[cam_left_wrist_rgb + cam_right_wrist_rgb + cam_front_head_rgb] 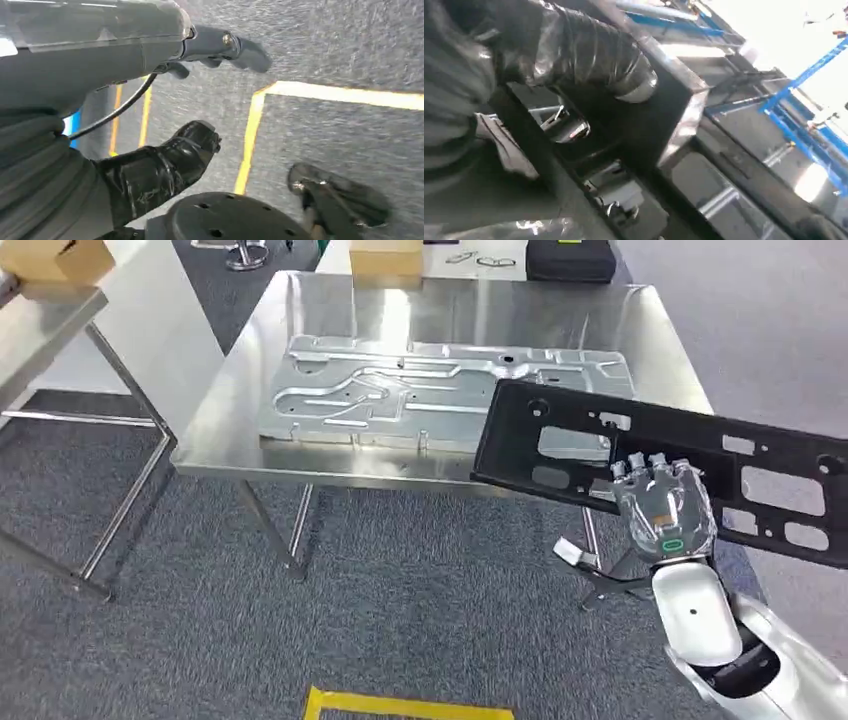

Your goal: Take the parts from the cabinet and place them on the table.

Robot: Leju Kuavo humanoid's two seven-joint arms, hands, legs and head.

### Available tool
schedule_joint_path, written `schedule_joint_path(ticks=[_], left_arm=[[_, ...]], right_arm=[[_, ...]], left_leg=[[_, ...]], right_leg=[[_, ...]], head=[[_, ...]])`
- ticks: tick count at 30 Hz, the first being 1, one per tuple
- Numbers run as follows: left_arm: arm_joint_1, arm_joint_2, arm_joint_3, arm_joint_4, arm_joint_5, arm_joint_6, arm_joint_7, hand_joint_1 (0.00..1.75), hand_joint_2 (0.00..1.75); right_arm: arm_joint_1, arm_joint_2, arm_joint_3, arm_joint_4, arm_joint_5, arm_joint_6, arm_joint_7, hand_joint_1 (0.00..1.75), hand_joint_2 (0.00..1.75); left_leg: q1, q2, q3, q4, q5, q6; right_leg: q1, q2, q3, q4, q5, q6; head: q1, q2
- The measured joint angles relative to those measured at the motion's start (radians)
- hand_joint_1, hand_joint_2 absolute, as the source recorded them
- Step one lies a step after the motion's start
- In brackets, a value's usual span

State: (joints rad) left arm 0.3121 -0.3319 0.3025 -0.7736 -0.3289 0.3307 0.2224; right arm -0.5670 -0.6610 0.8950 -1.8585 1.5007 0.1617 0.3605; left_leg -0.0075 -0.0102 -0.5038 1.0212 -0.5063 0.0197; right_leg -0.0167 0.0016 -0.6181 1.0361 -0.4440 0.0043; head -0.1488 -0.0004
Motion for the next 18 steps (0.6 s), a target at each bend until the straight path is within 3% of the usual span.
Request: schedule_joint_path(ticks=[2,3,5,6,7,9,11,12,13,14,16,18], left_arm=[[-0.003,0.001,0.001,0.006,-0.011,-0.01,-0.007,0.0,1.75],[-0.005,0.001,0.001,0.012,-0.019,-0.014,-0.012,0.0,1.75],[-0.006,0.001,0.003,0.023,-0.036,-0.029,-0.02,0.0,1.75],[-0.006,0.001,0.004,0.025,-0.04,-0.031,-0.021,0.0,1.75],[-0.006,0.001,0.007,0.029,-0.042,-0.032,-0.021,0.0,1.75],[-0.007,0.001,0.008,0.035,-0.061,-0.039,-0.017,0.0,1.75],[-0.007,0.001,0.013,0.044,-0.088,-0.048,-0.016,0.0,1.75],[-0.011,0.005,0.021,0.053,-0.101,-0.054,-0.016,0.0,1.75],[-0.013,0.003,0.027,0.06,-0.116,-0.06,-0.019,0.0,1.75],[-0.016,0.003,0.031,0.062,-0.132,-0.068,-0.022,0.0,1.75],[-0.024,0.003,0.044,0.074,-0.171,-0.088,-0.027,0.0,1.75],[-0.036,0.003,0.055,0.088,-0.2,-0.092,-0.033,0.0,1.75]], right_arm=[[-0.003,0.022,0.007,0.018,0.0,-0.008,0.002,1.75,1.75],[-0.01,0.033,0.011,0.024,0.0,-0.008,0.002,1.75,1.75],[-0.025,0.055,0.02,0.035,0.0,0.015,-0.009,1.75,1.75],[-0.027,0.065,0.021,0.039,0.0,0.022,-0.01,1.75,1.75],[-0.029,0.073,0.024,0.042,0.0,0.029,-0.01,1.75,1.75],[-0.038,0.085,0.031,0.049,0.0,0.031,-0.013,1.75,1.75],[-0.057,0.1,0.037,0.058,0.0,0.037,-0.029,1.75,1.75],[-0.068,0.11,0.039,0.066,0.0,0.046,-0.04,1.75,1.75],[-0.085,0.128,0.044,0.074,0.0,0.061,-0.054,1.75,1.75],[-0.094,0.14,0.048,0.081,0.0,0.074,-0.068,1.75,1.75],[-0.115,0.175,0.054,0.091,0.0,0.086,-0.098,1.75,1.75],[-0.135,0.206,0.055,0.105,0.0,0.081,-0.107,1.75,1.75]], left_leg=[[0.003,0.002,-0.002,0.031,-0.02,-0.008],[0.004,0.003,-0.03,0.082,-0.044,-0.014],[0.008,0.003,-0.126,0.225,-0.108,-0.022],[0.009,0.003,-0.167,0.278,-0.126,-0.024],[0.01,0.004,-0.193,0.292,-0.117,-0.023],[0.009,0.004,-0.176,0.188,-0.03,-0.014],[0.004,0.004,-0.129,0.021,0.09,0.006],[-0.004,0.005,-0.139,0.043,0.067,0.009],[-0.01,0.005,-0.134,0.016,0.054,0.016],[-0.012,0.004,-0.133,0.011,0.075,0.025],[-0.008,0.003,-0.1,-0.003,0.069,0.039],[-0.001,0.008,-0.069,-0.024,0.07,0.044]], right_leg=[[-0.005,0.001,0.027,-0.005,-0.008,-0.017],[-0.005,0.001,0.033,-0.005,-0.015,-0.024],[-0.001,0.002,0.043,-0.005,-0.027,-0.027],[0.001,0.003,0.049,-0.004,-0.034,-0.029],[0.003,0.003,0.059,-0.004,-0.042,-0.028],[0.007,0.002,0.084,-0.004,-0.061,-0.027],[0.011,0.001,0.11,-0.005,-0.082,-0.026],[0.012,0.002,0.119,-0.008,-0.086,-0.021],[0.005,0.008,0.115,-0.012,-0.09,-0.013],[0.006,0.009,0.126,-0.009,-0.093,-0.005],[0.008,0.01,0.136,0.001,-0.088,0.004],[0.005,0.006,0.098,0.078,-0.1,0.006]], head=[[0.0,0.0],[-0.001,0.0],[0.0,0.0],[-0.001,0.0],[-0.001,0.0],[-0.001,0.0],[0.0,0.0],[0.002,0.0],[0.0,0.0],[0.001,0.0],[0.001,0.0],[0.002,0.0]])
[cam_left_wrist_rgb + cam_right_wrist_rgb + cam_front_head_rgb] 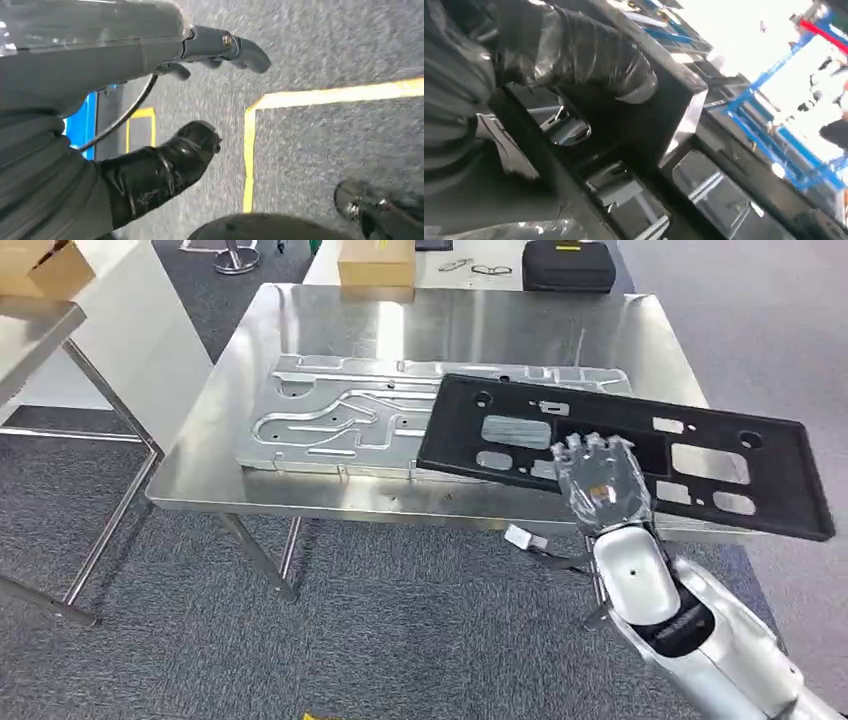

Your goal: Take the parts from the cabinet and place them on the table.

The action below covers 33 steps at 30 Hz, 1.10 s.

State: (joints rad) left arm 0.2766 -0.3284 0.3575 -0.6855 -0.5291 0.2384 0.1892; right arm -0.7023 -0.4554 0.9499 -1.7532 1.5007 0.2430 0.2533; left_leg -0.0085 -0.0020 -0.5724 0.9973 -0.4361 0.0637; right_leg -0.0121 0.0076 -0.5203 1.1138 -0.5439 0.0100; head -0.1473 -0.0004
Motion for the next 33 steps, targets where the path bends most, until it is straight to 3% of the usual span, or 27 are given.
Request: schedule_joint_path(ticks=[1,3,4,5,6,7,8,9,10,11,13,15,16,18,19,20,21,22,24,26,28,30,31,33], left_arm=[[-0.007,0.001,0.006,0.011,-0.007,0.0,-0.003,0.0,1.75],[-0.012,0.002,0.013,0.029,-0.015,0.0,-0.006,0.0,1.75],[-0.012,0.002,0.018,0.035,-0.016,0.0,-0.008,0.0,1.75],[-0.013,0.002,0.022,0.042,-0.018,0.0,-0.008,0.0,1.75],[-0.013,0.002,0.024,0.046,-0.019,0.0,-0.009,0.0,1.75],[-0.014,0.002,0.024,0.05,-0.019,0.0,-0.009,0.0,1.75],[-0.014,0.002,0.024,0.052,-0.02,0.0,-0.012,0.0,1.75],[-0.017,0.003,0.027,0.059,-0.025,-0.001,-0.015,0.0,1.75],[-0.02,0.005,0.031,0.061,-0.03,-0.005,-0.018,0.0,1.75],[-0.021,0.005,0.036,0.061,-0.037,-0.007,-0.019,0.0,1.75],[-0.021,0.006,0.044,0.062,-0.041,-0.01,-0.015,0.0,1.75],[-0.023,0.007,0.044,0.063,-0.038,-0.011,-0.008,0.0,1.75],[-0.025,0.009,0.044,0.064,-0.037,-0.01,-0.004,0.0,1.75],[-0.027,0.01,0.045,0.066,-0.035,-0.009,0.0,0.0,1.75],[-0.027,0.01,0.045,0.067,-0.034,-0.008,0.0,0.0,1.75],[-0.027,0.01,0.045,0.069,-0.032,-0.008,0.001,0.0,1.75],[-0.027,0.01,0.045,0.071,-0.028,-0.008,0.001,0.0,1.75],[-0.027,0.01,0.045,0.072,-0.028,-0.008,0.002,0.0,1.75],[-0.025,0.011,0.05,0.076,-0.027,-0.01,0.002,0.0,1.75],[-0.028,0.011,0.059,0.08,-0.027,-0.012,0.002,0.0,1.75],[-0.032,0.011,0.065,0.083,-0.031,-0.011,-0.006,0.0,1.75],[-0.035,0.011,0.07,0.084,-0.037,-0.011,-0.009,0.0,1.75],[-0.036,0.011,0.071,0.084,-0.039,-0.011,-0.01,0.0,1.75],[-0.037,0.011,0.074,0.084,-0.048,-0.016,-0.01,0.0,1.75]], right_arm=[[-0.011,0.014,0.005,0.009,0.0,-0.008,-0.003,1.75,1.75],[-0.017,0.025,0.016,0.03,0.0,-0.019,-0.005,1.75,1.75],[-0.017,0.029,0.019,0.039,0.0,-0.02,-0.005,1.75,1.75],[-0.017,0.032,0.023,0.045,0.0,-0.021,-0.005,1.75,1.75],[-0.017,0.035,0.026,0.05,0.0,-0.021,-0.005,1.75,1.75],[-0.019,0.037,0.027,0.054,0.0,-0.021,-0.005,1.75,1.75],[-0.022,0.039,0.031,0.058,0.0,-0.023,-0.005,1.75,1.75],[-0.024,0.041,0.036,0.063,0.0,-0.017,-0.01,1.75,1.75],[-0.035,0.051,0.042,0.065,0.0,0.0,-0.02,1.75,1.75],[-0.039,0.065,0.045,0.065,0.0,0.012,-0.026,1.75,1.75],[-0.048,0.084,0.055,0.065,0.0,0.027,-0.029,1.75,1.75],[-0.053,0.106,0.057,0.065,0.0,0.026,-0.038,1.75,1.75],[-0.059,0.119,0.06,0.065,0.0,0.027,-0.047,1.75,1.75],[-0.06,0.134,0.066,0.065,0.0,0.029,-0.055,1.75,1.75],[-0.058,0.139,0.069,0.067,0.0,0.026,-0.062,1.75,1.75],[-0.056,0.143,0.074,0.068,0.0,0.025,-0.064,1.75,1.75],[-0.052,0.148,0.075,0.069,0.0,0.027,-0.064,1.75,1.75],[-0.05,0.154,0.075,0.071,0.0,0.027,-0.064,1.75,1.75],[-0.046,0.162,0.076,0.078,0.0,0.027,-0.064,1.75,1.75],[-0.041,0.17,0.079,0.085,0.0,0.024,-0.069,1.75,1.75],[-0.034,0.171,0.08,0.091,0.0,0.008,-0.072,1.75,1.75],[-0.035,0.175,0.08,0.092,0.0,0.014,-0.081,1.75,1.75],[-0.036,0.177,0.08,0.092,0.0,0.016,-0.084,1.75,1.75],[-0.035,0.183,0.08,0.093,0.0,0.029,-0.098,1.75,1.75]], left_leg=[[0.001,0.001,0.006,-0.001,-0.005,0.005],[0.003,-0.004,0.022,-0.001,-0.023,0.003],[0.005,-0.008,0.033,0.0,-0.033,0.001],[0.007,-0.011,0.045,0.0,-0.042,-0.002],[0.01,-0.015,0.06,0.001,-0.054,-0.007],[0.012,-0.016,0.077,0.002,-0.067,-0.012],[0.013,-0.016,0.092,0.003,-0.082,-0.02],[0.011,-0.016,0.104,0.013,-0.095,-0.028],[0.01,-0.018,0.094,0.008,-0.104,-0.036],[0.01,-0.015,0.093,0.003,-0.109,-0.043],[0.01,-0.012,0.108,0.01,-0.104,-0.052],[0.015,-0.007,0.073,0.082,-0.104,-0.058],[0.015,-0.006,0.027,0.157,-0.117,-0.063],[0.018,-0.006,-0.071,0.286,-0.18,-0.07],[0.018,-0.005,-0.106,0.314,-0.207,-0.07],[0.018,-0.005,-0.122,0.306,-0.207,-0.071],[0.018,-0.005,-0.122,0.261,-0.175,-0.071],[0.018,-0.005,-0.11,0.195,-0.121,-0.069],[0.018,-0.004,-0.09,0.052,0.043,-0.056],[0.009,-0.004,-0.084,0.047,0.019,-0.048],[0.01,-0.004,-0.073,0.036,0.022,-0.034],[0.013,-0.007,-0.046,0.019,0.02,-0.024],[0.013,-0.006,-0.036,0.014,0.015,-0.017],[0.011,-0.005,-0.021,0.013,-0.001,-0.01]], right_leg=[[-0.002,-0.001,-0.043,0.065,-0.013,0.006],[-0.008,-0.002,-0.134,0.181,-0.072,0.018],[-0.011,-0.002,-0.165,0.198,-0.088,0.023],[-0.014,-0.003,-0.177,0.179,-0.079,0.025],[-0.015,-0.004,-0.173,0.127,-0.045,0.025],[-0.017,-0.005,-0.159,0.056,0.013,0.028],[-0.019,-0.008,-0.143,-0.025,0.097,0.031],[-0.016,-0.012,-0.147,-0.06,0.146,0.029],[-0.007,-0.008,-0.142,-0.059,0.125,0.015],[-0.006,-0.004,-0.14,-0.062,0.134,0.006],[-0.007,0.001,-0.134,-0.068,0.123,-0.012],[-0.013,0.004,-0.104,-0.081,0.116,-0.027],[-0.012,0.004,-0.096,-0.083,0.109,-0.031],[-0.01,0.003,-0.078,-0.083,0.091,-0.033],[-0.01,0.003,-0.066,-0.083,0.081,-0.032],[-0.009,0.003,-0.052,-0.083,0.07,-0.032],[-0.01,0.004,-0.035,-0.083,0.058,-0.03],[-0.01,0.004,-0.018,-0.083,0.046,-0.029],[-0.009,0.005,-0.001,-0.084,0.023,-0.022],[-0.005,0.01,0.013,-0.082,0.003,-0.005],[-0.004,0.009,0.026,-0.08,0.013,0.007],[-0.009,0.002,0.0,-0.022,0.016,0.013],[-0.008,0.0,-0.041,0.045,0.007,0.015],[-0.008,-0.001,-0.141,0.183,-0.065,0.021]], head=[[0.0,0.0],[0.0,0.0],[0.0,0.0],[0.0,0.0],[0.0,0.0],[0.0,0.0],[0.001,0.0],[0.0,0.0],[0.002,0.0],[0.0,0.0],[0.0,0.0],[0.0,0.0],[0.0,0.0],[0.0,0.0],[0.0,0.0],[0.0,0.0],[0.0,0.0],[0.0,0.0],[0.0,0.0],[0.001,0.0],[0.0,0.0],[0.001,0.0],[0.001,0.0],[0.001,0.0]])
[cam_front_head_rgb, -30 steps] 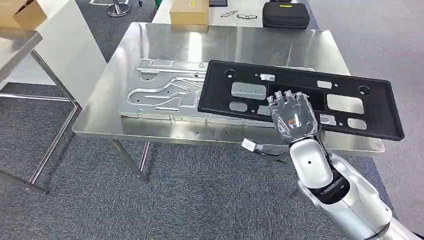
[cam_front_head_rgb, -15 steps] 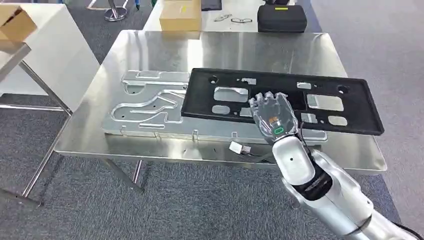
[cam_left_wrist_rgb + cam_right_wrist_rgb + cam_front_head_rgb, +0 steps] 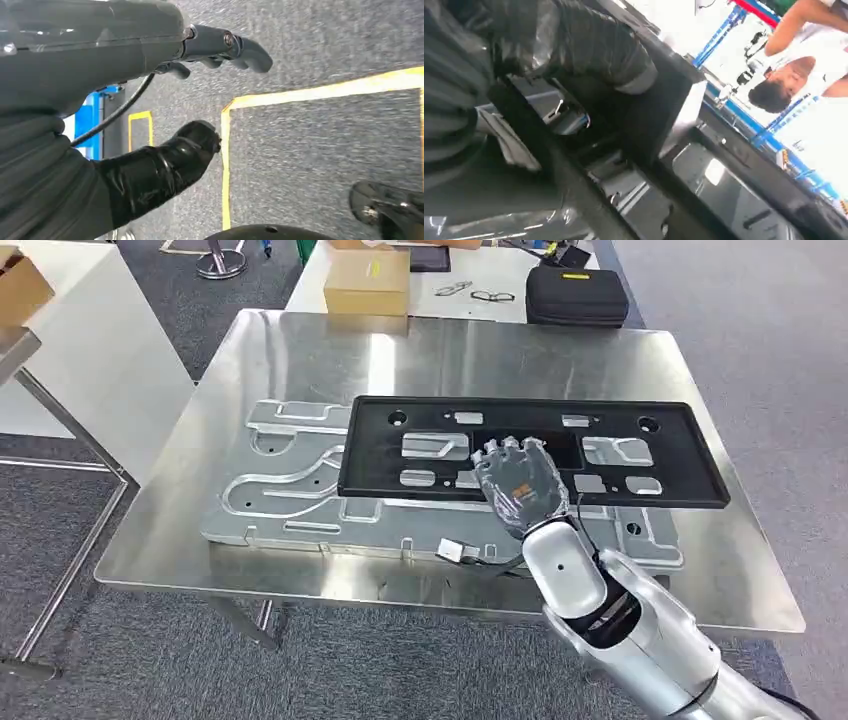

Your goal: Take the parts from the cabinet and place them on the table.

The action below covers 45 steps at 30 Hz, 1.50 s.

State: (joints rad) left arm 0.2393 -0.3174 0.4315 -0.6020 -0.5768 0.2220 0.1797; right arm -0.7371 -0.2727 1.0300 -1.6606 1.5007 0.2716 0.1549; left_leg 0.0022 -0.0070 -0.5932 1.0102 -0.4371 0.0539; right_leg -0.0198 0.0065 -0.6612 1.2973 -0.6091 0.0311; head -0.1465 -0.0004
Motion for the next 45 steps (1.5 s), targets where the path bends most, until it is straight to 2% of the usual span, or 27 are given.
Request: schedule_joint_path(ticks=[1,2,3,4,5,6,7,8,9,10,12,13,16,19,20,21,25,30,31,36,45], left_arm=[[0.0,0.0,0.003,0.0,-0.003,-0.004,0.0,0.0,1.75],[0.0,0.0,0.006,0.0,-0.009,-0.008,-0.002,0.0,1.75],[0.0,0.0,0.008,0.0,-0.011,-0.011,-0.002,0.0,1.75],[0.0,0.0,0.014,0.0,-0.015,-0.012,-0.002,0.0,1.75],[0.0,0.0,0.019,0.0,-0.02,-0.014,-0.002,0.0,1.75],[0.0,0.0,0.021,0.0,-0.024,-0.014,-0.002,0.0,1.75],[-0.003,-0.002,0.022,0.008,-0.033,-0.019,-0.002,0.0,1.75],[-0.006,-0.001,0.023,0.009,-0.039,-0.022,-0.007,0.0,1.75],[-0.006,0.0,0.027,0.009,-0.047,-0.035,-0.012,0.0,1.75],[-0.006,0.002,0.032,0.011,-0.057,-0.045,-0.017,0.0,1.75],[-0.014,0.002,0.051,0.026,-0.078,-0.048,-0.028,0.0,1.75],[-0.019,0.003,0.058,0.034,-0.087,-0.048,-0.033,0.0,1.75],[-0.031,0.007,0.074,0.048,-0.095,-0.047,-0.039,0.0,1.75],[-0.035,0.008,0.08,0.058,-0.096,-0.047,-0.04,0.0,1.75],[-0.036,0.008,0.082,0.06,-0.097,-0.047,-0.041,0.0,0.0],[-0.037,0.008,0.084,0.061,-0.1,-0.047,-0.045,0.0,1.75],[-0.04,0.009,0.101,0.068,-0.152,-0.069,-0.065,0.0,1.75],[-0.046,0.009,0.139,0.072,-0.167,-0.045,-0.069,0.0,1.75],[-0.047,0.009,0.144,0.074,-0.167,-0.042,-0.068,0.0,0.0],[-0.055,0.01,0.153,0.087,-0.166,-0.037,-0.072,0.0,0.0],[-0.064,0.011,0.18,0.092,-0.179,-0.049,-0.086,0.0,0.0]], right_arm=[[0.001,0.004,0.002,0.001,0.0,0.005,-0.002,1.75,1.75],[0.001,0.006,0.004,0.002,0.0,0.017,-0.002,1.75,1.75],[0.001,0.011,0.004,0.003,0.0,0.025,-0.001,1.75,1.75],[0.0,0.016,0.004,0.003,0.0,0.03,-0.002,1.75,1.75],[-0.001,0.022,0.004,0.003,0.0,0.027,-0.004,1.75,1.75],[-0.001,0.022,0.004,0.005,0.0,0.024,-0.008,1.75,1.75],[0.0,0.022,0.003,0.009,0.0,0.021,-0.019,1.75,1.75],[-0.003,0.03,0.004,0.011,0.0,0.021,-0.028,1.75,1.75],[-0.002,0.041,0.003,0.011,0.0,0.023,-0.034,1.75,1.75],[0.001,0.042,0.0,0.013,0.0,0.024,-0.036,1.75,1.75],[0.001,0.044,-0.003,0.02,0.0,0.015,-0.041,1.75,1.75],[0.001,0.047,-0.006,0.025,0.0,0.007,-0.047,1.75,1.75],[0.003,0.049,-0.013,0.037,0.0,-0.004,-0.05,1.75,1.75],[0.005,0.051,-0.017,0.045,0.0,-0.004,-0.051,1.75,1.75],[0.005,0.053,-0.018,0.048,0.0,-0.004,-0.052,0.0,0.0],[0.005,0.053,-0.018,0.05,0.0,-0.004,-0.052,0.0,0.0],[0.005,0.066,-0.018,0.048,0.0,0.018,-0.073,0.0,0.0],[0.005,0.072,-0.018,0.039,0.0,0.03,-0.072,0.0,0.0],[0.007,0.072,-0.019,0.039,0.0,0.026,-0.072,0.0,0.0],[0.01,0.071,-0.027,0.042,-0.001,0.002,-0.076,0.0,0.0],[0.011,0.071,-0.027,0.037,-0.002,0.032,-0.071,0.0,0.0]], left_leg=[[-0.001,-0.001,0.008,0.0,-0.009,0.001],[-0.003,-0.003,0.021,0.001,-0.018,0.002],[-0.004,-0.005,0.034,0.0,-0.027,0.002],[-0.006,-0.007,0.05,0.0,-0.038,0.001],[-0.008,-0.007,0.065,0.0,-0.046,0.0],[-0.008,-0.007,0.071,-0.001,-0.057,-0.002],[-0.013,-0.008,0.08,0.01,-0.065,-0.008],[-0.011,-0.011,0.073,0.005,-0.07,-0.016],[-0.01,-0.011,0.082,0.0,-0.068,-0.02],[-0.01,-0.012,0.075,0.009,-0.061,-0.02],[-0.011,-0.011,0.079,0.004,-0.054,-0.019],[-0.011,-0.011,0.083,0.003,-0.058,-0.02],[-0.01,-0.009,0.1,-0.024,-0.084,-0.021],[-0.01,-0.009,0.1,-0.025,-0.083,-0.022],[-0.01,-0.008,0.101,-0.025,-0.083,-0.022],[-0.01,-0.007,0.098,-0.026,-0.083,-0.022],[-0.01,-0.006,0.1,-0.026,-0.083,-0.023],[-0.009,-0.004,0.104,-0.026,-0.083,-0.023],[-0.009,-0.004,0.104,-0.026,-0.083,-0.023],[-0.01,-0.003,0.105,-0.026,-0.083,-0.023],[-0.011,-0.002,0.105,-0.025,-0.083,-0.023]], right_leg=[[0.0,-0.001,-0.035,0.035,-0.032,0.001],[0.0,-0.001,-0.053,0.033,-0.04,-0.001],[0.002,-0.001,-0.053,-0.001,-0.018,-0.005],[0.007,-0.001,-0.04,-0.067,0.032,-0.012],[0.014,-0.001,-0.019,-0.152,0.105,-0.023],[0.022,-0.001,-0.005,-0.231,0.193,-0.039],[0.032,0.003,-0.013,-0.254,0.209,-0.051],[0.032,0.0,0.0,-0.255,0.211,-0.053],[0.035,0.0,-0.001,-0.265,0.217,-0.056],[0.028,-0.001,0.005,-0.269,0.23,-0.053],[0.03,0.003,0.012,-0.274,0.225,-0.052],[0.029,0.004,0.016,-0.278,0.215,-0.052],[0.032,0.005,0.015,-0.275,0.208,-0.052],[0.032,0.006,0.017,-0.275,0.206,-0.053],[0.032,0.006,0.017,-0.275,0.206,-0.053],[0.032,0.006,0.018,-0.275,0.206,-0.053],[0.032,0.008,0.02,-0.274,0.206,-0.053],[0.031,0.008,0.024,-0.274,0.206,-0.053],[0.031,0.008,0.024,-0.274,0.206,-0.053],[0.03,0.009,0.025,-0.274,0.206,-0.053],[0.028,0.009,0.026,-0.275,0.206,-0.053]], head=[[0.0,0.0],[0.0,0.0],[0.0,0.0],[0.0,0.0],[0.0,0.0],[0.0,0.0],[-0.003,0.0],[0.0,0.0],[-0.001,0.0],[-0.002,0.0],[-0.002,0.0],[-0.002,0.0],[-0.001,0.0],[-0.001,0.0],[-0.001,0.0],[-0.001,0.0],[-0.001,0.0],[-0.001,0.0],[-0.001,0.0],[-0.001,0.0],[-0.001,0.0]])
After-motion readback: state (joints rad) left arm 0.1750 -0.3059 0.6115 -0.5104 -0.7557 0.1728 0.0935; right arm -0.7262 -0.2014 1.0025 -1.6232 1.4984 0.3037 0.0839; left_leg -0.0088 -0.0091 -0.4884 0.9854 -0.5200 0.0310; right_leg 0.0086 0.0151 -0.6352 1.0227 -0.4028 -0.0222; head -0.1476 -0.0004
